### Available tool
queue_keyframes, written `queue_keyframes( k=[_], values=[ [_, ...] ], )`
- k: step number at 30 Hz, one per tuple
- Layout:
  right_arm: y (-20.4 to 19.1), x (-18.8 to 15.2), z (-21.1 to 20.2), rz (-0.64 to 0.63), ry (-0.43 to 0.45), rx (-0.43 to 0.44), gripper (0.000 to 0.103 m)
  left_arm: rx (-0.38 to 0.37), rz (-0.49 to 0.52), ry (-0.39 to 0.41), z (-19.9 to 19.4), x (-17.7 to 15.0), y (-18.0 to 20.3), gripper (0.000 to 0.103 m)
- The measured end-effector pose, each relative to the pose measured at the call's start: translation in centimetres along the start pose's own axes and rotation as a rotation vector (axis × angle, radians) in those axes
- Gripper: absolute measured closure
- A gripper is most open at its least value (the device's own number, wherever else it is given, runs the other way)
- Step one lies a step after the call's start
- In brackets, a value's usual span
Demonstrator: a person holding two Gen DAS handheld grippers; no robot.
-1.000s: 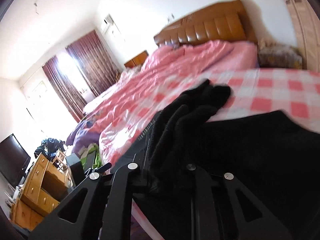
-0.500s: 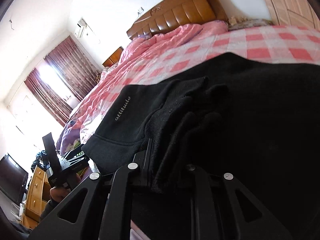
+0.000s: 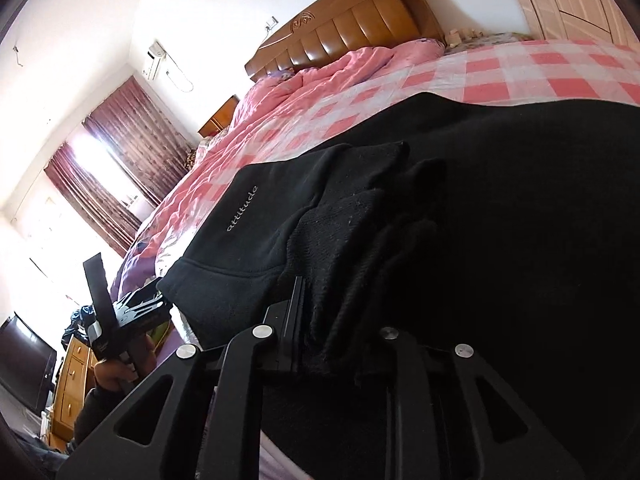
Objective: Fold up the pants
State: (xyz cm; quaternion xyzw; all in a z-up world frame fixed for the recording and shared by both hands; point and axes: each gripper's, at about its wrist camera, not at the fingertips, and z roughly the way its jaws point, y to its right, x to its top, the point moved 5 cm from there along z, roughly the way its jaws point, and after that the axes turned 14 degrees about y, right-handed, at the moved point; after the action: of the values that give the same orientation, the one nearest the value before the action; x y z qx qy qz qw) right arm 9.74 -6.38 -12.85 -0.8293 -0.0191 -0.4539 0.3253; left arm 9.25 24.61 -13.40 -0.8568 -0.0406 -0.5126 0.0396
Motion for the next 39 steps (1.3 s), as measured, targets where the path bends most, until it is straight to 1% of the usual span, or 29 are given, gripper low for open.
queue_keyframes(
  k=[1,4,8,10,11,12,13,14,15,16,17,18,20,21,22,23,25,26,27,28,29,30,31,32,33,34,36,38,39],
  values=[
    [-0.4,0.1,0.1,-0.020,0.000,-0.002,0.083,-0.014,-0.048,-0.012,0.2,-0.1,-0.4,0.001],
    [-1.3,0.5,-0.2,-0.038,0.020,0.014,0.085,-0.081,-0.252,-0.041,0.5,-0.6,-2.1,0.001],
    [-2.0,0.5,0.7,-0.054,0.007,0.031,0.085,-0.079,-0.284,-0.029,0.4,-0.6,-2.6,0.001],
    [-1.4,0.1,1.1,-0.048,-0.004,0.022,0.085,-0.072,-0.251,-0.042,0.5,-0.7,-2.2,0.001],
    [-0.8,0.0,1.1,-0.020,-0.012,0.025,0.085,-0.066,-0.230,-0.049,0.4,-0.8,-2.0,0.001],
    [-0.4,0.0,1.0,-0.002,-0.022,0.015,0.081,-0.063,-0.214,-0.054,0.2,-0.9,-1.9,0.001],
    [-0.2,-0.1,0.9,0.002,-0.031,0.009,0.062,-0.058,-0.190,-0.059,0.0,-1.0,-1.8,0.001],
    [0.0,-0.1,0.6,-0.006,-0.048,-0.023,0.052,-0.045,-0.138,-0.058,-0.6,-0.9,-1.5,0.001],
    [0.1,0.0,0.0,-0.014,-0.050,-0.034,0.037,-0.033,-0.087,-0.056,-0.9,-0.7,-1.4,0.001],
    [0.3,0.4,-0.9,-0.020,-0.027,-0.040,0.026,-0.020,-0.034,-0.055,-1.5,-0.7,-1.2,0.001],
    [0.4,0.7,-1.6,-0.030,-0.003,-0.061,0.023,0.006,0.059,-0.048,-2.5,-0.5,-0.9,0.001],
    [0.4,1.3,-2.5,-0.057,0.034,-0.097,0.023,0.031,0.125,-0.038,-3.2,-0.4,-0.9,0.001],
    [-0.4,2.5,-3.5,-0.125,0.082,-0.123,0.023,0.094,0.211,-0.003,-5.0,0.2,-1.4,0.001],
    [-1.4,3.2,-3.8,-0.174,0.105,-0.123,0.023,0.100,0.203,0.032,-6.1,1.0,-1.7,0.001],
    [-2.3,3.6,-3.6,-0.218,0.117,-0.114,0.023,0.089,0.180,0.066,-6.9,1.9,-2.0,0.001],
    [-3.4,3.8,-3.2,-0.262,0.122,-0.098,0.023,0.060,0.137,0.127,-8.0,3.7,-2.1,0.001],
    [-5.7,4.0,-1.8,-0.352,0.114,-0.068,0.023,0.006,0.071,0.217,-9.0,6.7,-1.5,0.001],
    [-7.1,4.0,-0.6,-0.406,0.097,-0.051,0.023,-0.036,0.045,0.247,-8.8,8.3,-0.6,0.001],
    [-8.4,3.8,0.7,-0.451,0.074,-0.032,0.023,-0.091,0.038,0.247,-8.0,9.6,0.9,0.001],
    [-9.0,3.5,1.6,-0.476,0.052,-0.023,0.023,-0.134,0.042,0.235,-7.0,10.3,2.3,0.001],
    [-9.7,2.9,2.9,-0.509,0.011,-0.024,0.023,-0.188,0.057,0.199,-4.9,11.0,4.5,0.001],
    [-10.0,2.2,3.9,-0.535,-0.023,-0.037,0.023,-0.199,0.073,0.165,-3.6,11.0,5.7,0.001],
    [-9.5,1.5,4.5,-0.551,-0.058,-0.057,0.023,-0.215,0.097,0.088,-1.2,10.4,7.5,0.001],
    [-8.9,0.9,5.0,-0.555,-0.092,-0.074,0.023,-0.233,0.101,0.049,0.0,9.7,8.4,0.001],
    [-7.5,-0.1,5.6,-0.540,-0.147,-0.103,0.023,-0.257,0.094,0.021,1.1,8.7,9.1,0.001],
    [-6.6,-0.6,5.7,-0.521,-0.166,-0.114,0.022,-0.264,0.081,0.000,2.0,7.7,9.3,0.001],
    [-5.4,-0.4,5.1,-0.462,-0.126,-0.057,0.022,-0.253,0.052,-0.047,3.8,4.9,8.9,0.001],
    [-5.1,0.0,5.2,-0.418,-0.134,-0.027,0.022,-0.206,0.076,-0.032,4.9,2.9,8.1,0.001],
    [-5.0,0.2,5.3,-0.409,-0.138,-0.024,0.022,-0.223,0.044,-0.033,4.9,3.0,7.6,0.001]
  ],
)
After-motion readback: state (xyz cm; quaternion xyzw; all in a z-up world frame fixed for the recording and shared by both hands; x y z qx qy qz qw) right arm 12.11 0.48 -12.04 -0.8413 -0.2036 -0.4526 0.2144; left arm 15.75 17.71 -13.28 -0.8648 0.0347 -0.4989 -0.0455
